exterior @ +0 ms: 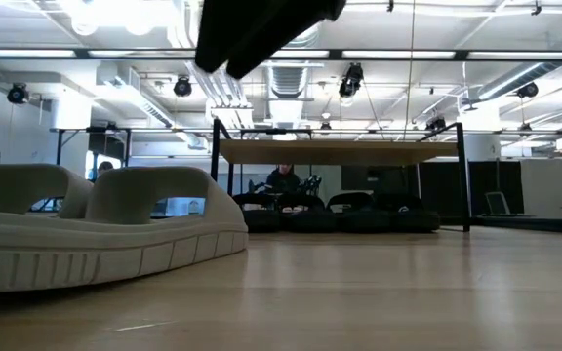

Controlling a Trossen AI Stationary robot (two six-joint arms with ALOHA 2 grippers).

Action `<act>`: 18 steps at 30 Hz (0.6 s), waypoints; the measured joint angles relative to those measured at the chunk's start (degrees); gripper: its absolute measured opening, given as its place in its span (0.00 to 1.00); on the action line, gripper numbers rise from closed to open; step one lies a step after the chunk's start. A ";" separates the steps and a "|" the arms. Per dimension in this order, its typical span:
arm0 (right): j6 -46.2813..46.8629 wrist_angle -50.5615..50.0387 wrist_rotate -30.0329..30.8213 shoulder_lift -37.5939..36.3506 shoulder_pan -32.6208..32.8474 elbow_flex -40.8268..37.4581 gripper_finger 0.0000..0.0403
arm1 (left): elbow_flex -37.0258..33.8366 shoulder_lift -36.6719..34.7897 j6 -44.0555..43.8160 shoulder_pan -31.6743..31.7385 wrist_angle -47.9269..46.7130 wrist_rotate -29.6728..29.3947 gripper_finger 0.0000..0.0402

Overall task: Pick and place slides into the shelf
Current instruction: Put the gray slide on the shelf

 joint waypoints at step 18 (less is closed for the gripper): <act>-2.31 -0.90 -1.27 10.22 -4.96 8.46 0.49 | 0.00 0.33 -0.01 0.02 -1.40 -0.07 0.20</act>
